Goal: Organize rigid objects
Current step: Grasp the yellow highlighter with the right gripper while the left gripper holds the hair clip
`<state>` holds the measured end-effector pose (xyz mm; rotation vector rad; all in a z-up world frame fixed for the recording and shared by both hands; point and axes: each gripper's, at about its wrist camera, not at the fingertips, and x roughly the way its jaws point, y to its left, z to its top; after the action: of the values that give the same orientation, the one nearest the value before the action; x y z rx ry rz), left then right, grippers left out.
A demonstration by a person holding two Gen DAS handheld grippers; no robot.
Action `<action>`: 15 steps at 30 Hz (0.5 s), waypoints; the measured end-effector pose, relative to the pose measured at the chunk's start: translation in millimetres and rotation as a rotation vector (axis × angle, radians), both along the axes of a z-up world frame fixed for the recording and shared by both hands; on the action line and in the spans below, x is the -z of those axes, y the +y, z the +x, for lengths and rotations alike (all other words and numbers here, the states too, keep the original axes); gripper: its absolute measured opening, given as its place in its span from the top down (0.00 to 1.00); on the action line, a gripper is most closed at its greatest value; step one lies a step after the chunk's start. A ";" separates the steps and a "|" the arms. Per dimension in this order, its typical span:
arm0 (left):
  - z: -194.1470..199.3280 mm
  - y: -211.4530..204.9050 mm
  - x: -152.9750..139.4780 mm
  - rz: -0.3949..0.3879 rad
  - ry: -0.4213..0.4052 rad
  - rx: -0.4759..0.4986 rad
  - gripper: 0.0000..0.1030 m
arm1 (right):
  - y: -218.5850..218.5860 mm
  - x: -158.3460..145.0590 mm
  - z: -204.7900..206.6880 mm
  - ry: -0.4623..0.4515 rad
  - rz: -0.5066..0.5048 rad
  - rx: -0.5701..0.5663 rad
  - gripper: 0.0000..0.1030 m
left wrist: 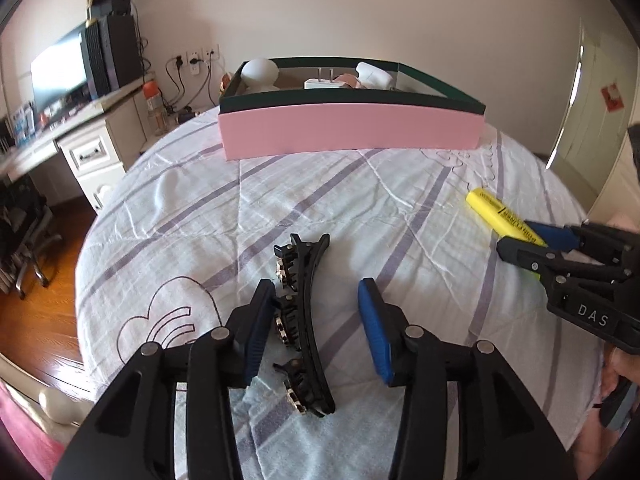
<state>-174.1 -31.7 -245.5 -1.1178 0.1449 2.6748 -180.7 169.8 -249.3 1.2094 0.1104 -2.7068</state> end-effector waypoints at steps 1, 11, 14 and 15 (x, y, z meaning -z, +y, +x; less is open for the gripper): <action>-0.2 -0.4 0.0 0.004 -0.001 -0.003 0.58 | -1.4 0.1 -0.1 0.004 0.010 -0.007 0.65; 0.0 -1.9 -2.0 -0.010 0.014 -0.035 0.81 | 3.1 -0.3 -1.4 0.006 -0.008 -0.035 0.74; 0.3 -1.3 -2.0 -0.013 0.014 -0.044 0.81 | 3.2 -0.1 -0.8 0.011 -0.007 -0.035 0.74; 0.4 -0.6 -2.1 -0.018 0.015 -0.046 0.81 | 3.0 0.1 -0.4 0.014 -0.007 -0.033 0.74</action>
<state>-173.7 -32.2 -243.4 -1.1203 0.1473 2.7282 -181.2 172.9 -249.4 1.1761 0.1210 -2.6852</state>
